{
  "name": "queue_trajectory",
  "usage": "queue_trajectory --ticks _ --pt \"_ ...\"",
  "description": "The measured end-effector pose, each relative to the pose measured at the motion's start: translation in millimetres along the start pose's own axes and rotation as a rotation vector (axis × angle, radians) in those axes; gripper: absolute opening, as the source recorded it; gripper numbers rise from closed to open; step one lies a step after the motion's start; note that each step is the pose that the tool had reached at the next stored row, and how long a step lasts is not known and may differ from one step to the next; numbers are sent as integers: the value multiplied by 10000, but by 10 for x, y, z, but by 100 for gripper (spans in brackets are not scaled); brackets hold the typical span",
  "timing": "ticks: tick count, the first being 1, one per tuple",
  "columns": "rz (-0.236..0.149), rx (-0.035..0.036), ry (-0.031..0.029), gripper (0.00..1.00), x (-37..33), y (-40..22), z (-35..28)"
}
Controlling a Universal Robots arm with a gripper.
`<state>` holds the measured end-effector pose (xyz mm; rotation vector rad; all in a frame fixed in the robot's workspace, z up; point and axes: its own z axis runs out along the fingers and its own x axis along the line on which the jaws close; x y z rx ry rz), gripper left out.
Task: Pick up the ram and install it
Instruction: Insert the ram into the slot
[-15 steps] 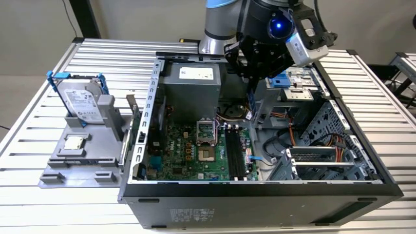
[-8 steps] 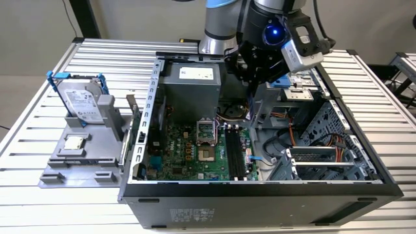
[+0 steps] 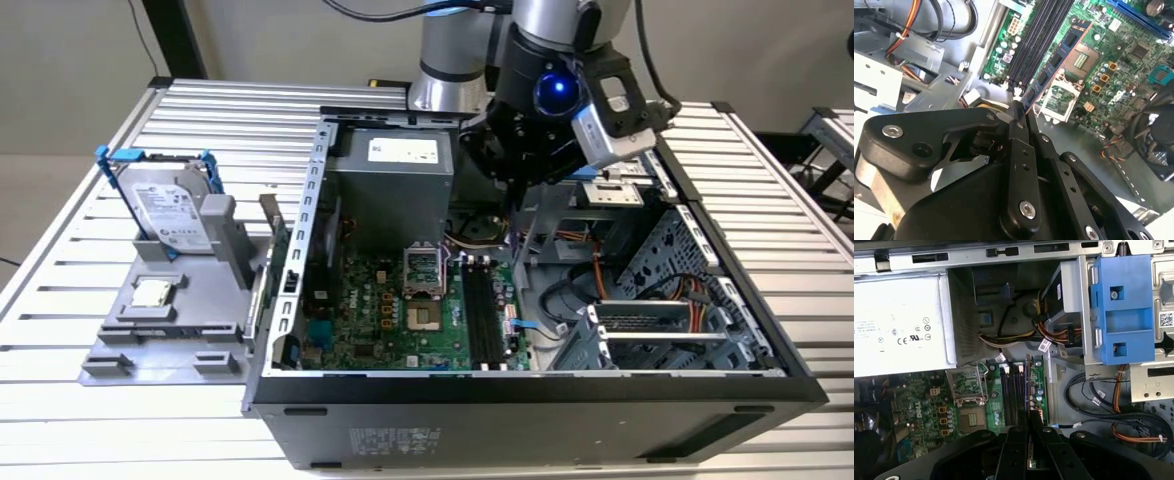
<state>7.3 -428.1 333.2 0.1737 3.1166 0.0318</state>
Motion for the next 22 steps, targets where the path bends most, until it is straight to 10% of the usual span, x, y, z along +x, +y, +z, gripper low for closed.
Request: queue_trajectory --ticks 22 --pt "-216 2 2 0 -57 -155 398"
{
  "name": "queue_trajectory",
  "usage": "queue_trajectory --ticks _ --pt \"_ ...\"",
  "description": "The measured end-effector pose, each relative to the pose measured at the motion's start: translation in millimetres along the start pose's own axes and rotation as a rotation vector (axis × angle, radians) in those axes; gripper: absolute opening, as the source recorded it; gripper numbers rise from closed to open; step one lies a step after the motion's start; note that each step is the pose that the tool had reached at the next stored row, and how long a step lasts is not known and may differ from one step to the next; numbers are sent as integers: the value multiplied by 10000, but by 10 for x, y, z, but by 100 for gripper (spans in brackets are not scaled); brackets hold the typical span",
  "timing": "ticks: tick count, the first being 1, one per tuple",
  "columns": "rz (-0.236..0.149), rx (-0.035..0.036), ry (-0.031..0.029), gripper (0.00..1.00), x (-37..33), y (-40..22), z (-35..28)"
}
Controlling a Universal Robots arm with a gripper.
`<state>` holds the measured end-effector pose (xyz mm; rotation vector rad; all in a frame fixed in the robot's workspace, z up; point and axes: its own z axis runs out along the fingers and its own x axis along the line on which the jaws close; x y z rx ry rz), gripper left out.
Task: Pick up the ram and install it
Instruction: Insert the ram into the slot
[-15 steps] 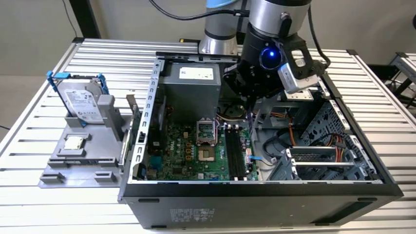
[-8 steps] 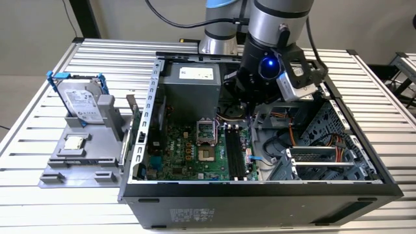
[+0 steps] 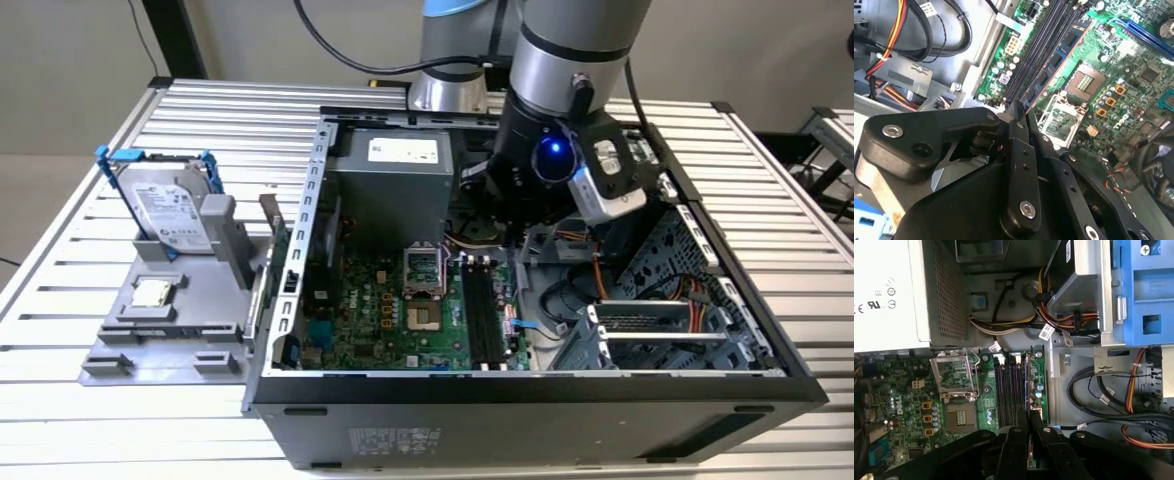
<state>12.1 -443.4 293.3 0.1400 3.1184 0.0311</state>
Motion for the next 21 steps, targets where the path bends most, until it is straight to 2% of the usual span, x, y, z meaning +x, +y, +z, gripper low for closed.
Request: queue_trajectory --ticks 7,11,21 --pt "-14 6 -6 0 -31 -23 125" --pt "-51 7 -23 0 -36 -26 190" --pt "-109 9 -23 0 -43 -45 371"
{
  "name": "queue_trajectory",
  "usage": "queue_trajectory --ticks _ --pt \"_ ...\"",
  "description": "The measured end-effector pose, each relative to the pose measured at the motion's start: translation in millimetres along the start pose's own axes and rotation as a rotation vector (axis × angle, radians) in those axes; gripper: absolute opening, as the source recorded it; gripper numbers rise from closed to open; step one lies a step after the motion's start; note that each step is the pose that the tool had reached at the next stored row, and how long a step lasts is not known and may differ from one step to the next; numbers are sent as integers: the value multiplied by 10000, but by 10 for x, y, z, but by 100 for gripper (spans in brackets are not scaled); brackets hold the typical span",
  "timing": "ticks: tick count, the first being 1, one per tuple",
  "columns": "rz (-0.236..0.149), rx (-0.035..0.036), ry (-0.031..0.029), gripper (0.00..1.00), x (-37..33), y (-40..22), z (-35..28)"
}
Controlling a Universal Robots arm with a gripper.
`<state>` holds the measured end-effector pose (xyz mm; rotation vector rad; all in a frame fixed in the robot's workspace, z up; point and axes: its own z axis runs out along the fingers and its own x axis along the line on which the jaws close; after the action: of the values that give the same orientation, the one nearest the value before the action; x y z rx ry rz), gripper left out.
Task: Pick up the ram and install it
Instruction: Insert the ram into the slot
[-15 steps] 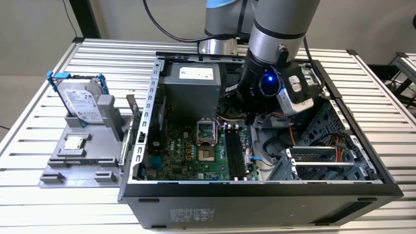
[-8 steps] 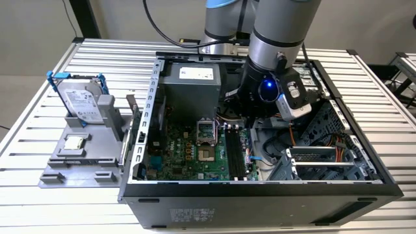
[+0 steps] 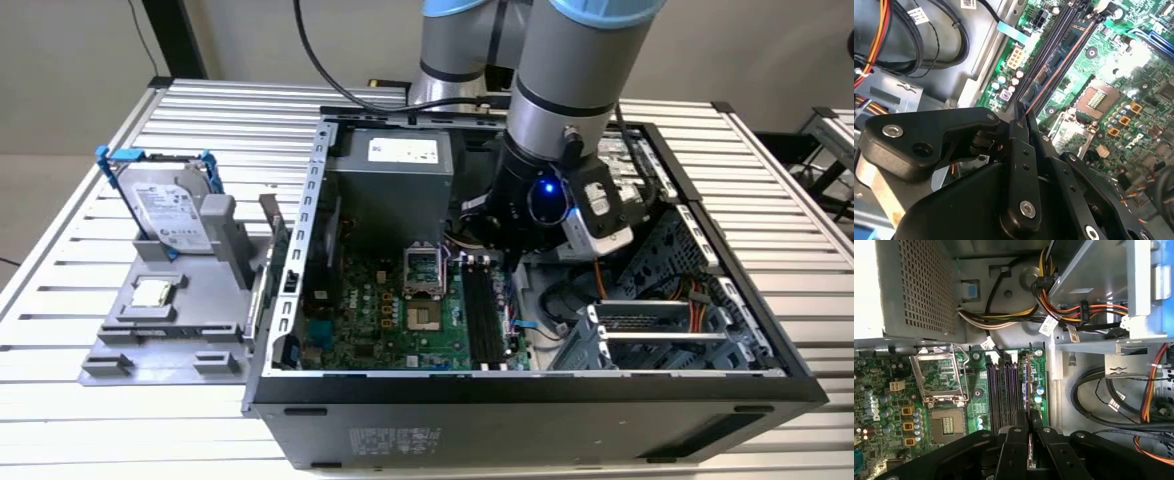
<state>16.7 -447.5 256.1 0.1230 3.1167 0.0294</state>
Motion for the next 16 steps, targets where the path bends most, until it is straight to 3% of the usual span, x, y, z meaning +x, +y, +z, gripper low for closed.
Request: queue_trajectory --ticks 10,16 --pt "-128 -5 2 0 -14 -47 177" --pt "-190 5 -11 0 -16 -47 214"
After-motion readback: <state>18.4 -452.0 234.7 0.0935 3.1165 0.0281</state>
